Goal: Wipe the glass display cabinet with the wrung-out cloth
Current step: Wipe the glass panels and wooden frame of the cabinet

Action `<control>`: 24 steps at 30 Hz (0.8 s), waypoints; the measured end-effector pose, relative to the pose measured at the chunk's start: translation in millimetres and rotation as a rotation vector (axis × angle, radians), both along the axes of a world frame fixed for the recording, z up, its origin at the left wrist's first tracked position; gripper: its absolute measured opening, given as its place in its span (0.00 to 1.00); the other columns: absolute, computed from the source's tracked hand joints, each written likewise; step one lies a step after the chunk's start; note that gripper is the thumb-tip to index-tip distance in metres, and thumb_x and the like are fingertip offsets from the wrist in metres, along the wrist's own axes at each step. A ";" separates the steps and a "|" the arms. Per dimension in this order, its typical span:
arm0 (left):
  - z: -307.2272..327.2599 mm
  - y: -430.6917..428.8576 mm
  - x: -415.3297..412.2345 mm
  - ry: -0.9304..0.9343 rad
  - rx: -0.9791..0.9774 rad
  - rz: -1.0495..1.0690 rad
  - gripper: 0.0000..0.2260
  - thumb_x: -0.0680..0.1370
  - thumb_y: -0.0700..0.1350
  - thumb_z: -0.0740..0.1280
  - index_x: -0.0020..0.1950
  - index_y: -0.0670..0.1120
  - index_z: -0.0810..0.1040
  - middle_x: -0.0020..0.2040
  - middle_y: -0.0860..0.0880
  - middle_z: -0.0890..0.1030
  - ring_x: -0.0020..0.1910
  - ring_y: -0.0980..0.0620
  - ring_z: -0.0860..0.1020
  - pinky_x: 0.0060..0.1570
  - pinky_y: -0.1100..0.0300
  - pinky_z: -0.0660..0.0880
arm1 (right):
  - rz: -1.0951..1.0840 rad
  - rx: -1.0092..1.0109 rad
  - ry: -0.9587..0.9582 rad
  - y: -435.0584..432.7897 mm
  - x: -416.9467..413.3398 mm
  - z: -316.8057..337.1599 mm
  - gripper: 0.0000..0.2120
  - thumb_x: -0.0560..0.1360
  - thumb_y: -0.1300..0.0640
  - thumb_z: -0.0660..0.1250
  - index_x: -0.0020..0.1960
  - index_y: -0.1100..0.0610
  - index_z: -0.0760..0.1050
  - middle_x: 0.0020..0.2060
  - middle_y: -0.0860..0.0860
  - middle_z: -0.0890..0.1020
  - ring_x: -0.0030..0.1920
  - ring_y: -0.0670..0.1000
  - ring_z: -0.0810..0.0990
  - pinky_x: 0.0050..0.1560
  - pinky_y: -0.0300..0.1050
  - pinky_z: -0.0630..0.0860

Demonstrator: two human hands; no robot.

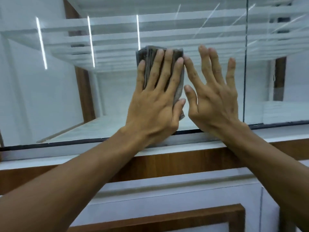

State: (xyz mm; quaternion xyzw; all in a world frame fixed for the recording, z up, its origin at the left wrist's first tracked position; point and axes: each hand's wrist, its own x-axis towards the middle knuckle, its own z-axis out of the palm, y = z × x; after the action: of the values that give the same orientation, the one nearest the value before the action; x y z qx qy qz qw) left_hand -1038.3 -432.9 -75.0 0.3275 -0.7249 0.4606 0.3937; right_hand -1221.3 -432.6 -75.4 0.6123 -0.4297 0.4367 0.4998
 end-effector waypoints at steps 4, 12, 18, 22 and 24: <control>-0.6 -3.8 -18.9 -0.207 -0.051 0.001 0.33 0.84 0.57 0.51 0.85 0.43 0.48 0.85 0.39 0.47 0.84 0.41 0.45 0.81 0.38 0.44 | -0.102 0.042 0.043 14.2 -49.6 -11.8 0.30 0.86 0.45 0.49 0.84 0.55 0.51 0.82 0.66 0.51 0.82 0.66 0.49 0.80 0.68 0.45; 5.0 5.1 -112.2 -0.123 0.002 -0.055 0.33 0.84 0.57 0.48 0.85 0.41 0.46 0.85 0.38 0.46 0.84 0.40 0.44 0.81 0.37 0.43 | 0.139 0.071 -0.104 25.5 -86.3 -28.4 0.32 0.81 0.59 0.55 0.81 0.69 0.49 0.81 0.68 0.50 0.82 0.66 0.49 0.81 0.65 0.45; 9.0 -0.6 -103.1 -0.226 -0.027 -0.094 0.32 0.84 0.54 0.49 0.85 0.41 0.48 0.85 0.37 0.48 0.84 0.41 0.46 0.82 0.40 0.44 | 0.131 0.057 -0.107 28.2 -103.6 -29.6 0.28 0.83 0.60 0.52 0.81 0.67 0.52 0.82 0.64 0.55 0.82 0.65 0.51 0.82 0.63 0.44; -11.6 4.7 -118.7 -0.167 -0.006 -0.073 0.32 0.86 0.55 0.47 0.84 0.39 0.46 0.84 0.36 0.47 0.84 0.39 0.45 0.81 0.38 0.43 | 0.111 0.035 -0.124 25.8 -99.2 -30.0 0.28 0.84 0.59 0.49 0.81 0.67 0.52 0.81 0.65 0.55 0.82 0.65 0.52 0.81 0.65 0.44; -19.2 3.3 -110.2 -0.225 -0.003 -0.080 0.32 0.86 0.57 0.49 0.85 0.39 0.46 0.84 0.37 0.47 0.84 0.40 0.45 0.82 0.39 0.43 | 0.101 0.037 -0.125 25.9 -94.1 -29.7 0.28 0.84 0.60 0.50 0.81 0.69 0.52 0.81 0.67 0.55 0.81 0.66 0.52 0.81 0.65 0.43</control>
State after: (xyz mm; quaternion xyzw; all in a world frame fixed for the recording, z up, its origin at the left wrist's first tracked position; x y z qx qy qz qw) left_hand -1148.5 -429.6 -94.1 0.2440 -0.7764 0.4792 0.3286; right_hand -1315.4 -406.7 -105.1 0.6141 -0.4364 0.4906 0.4379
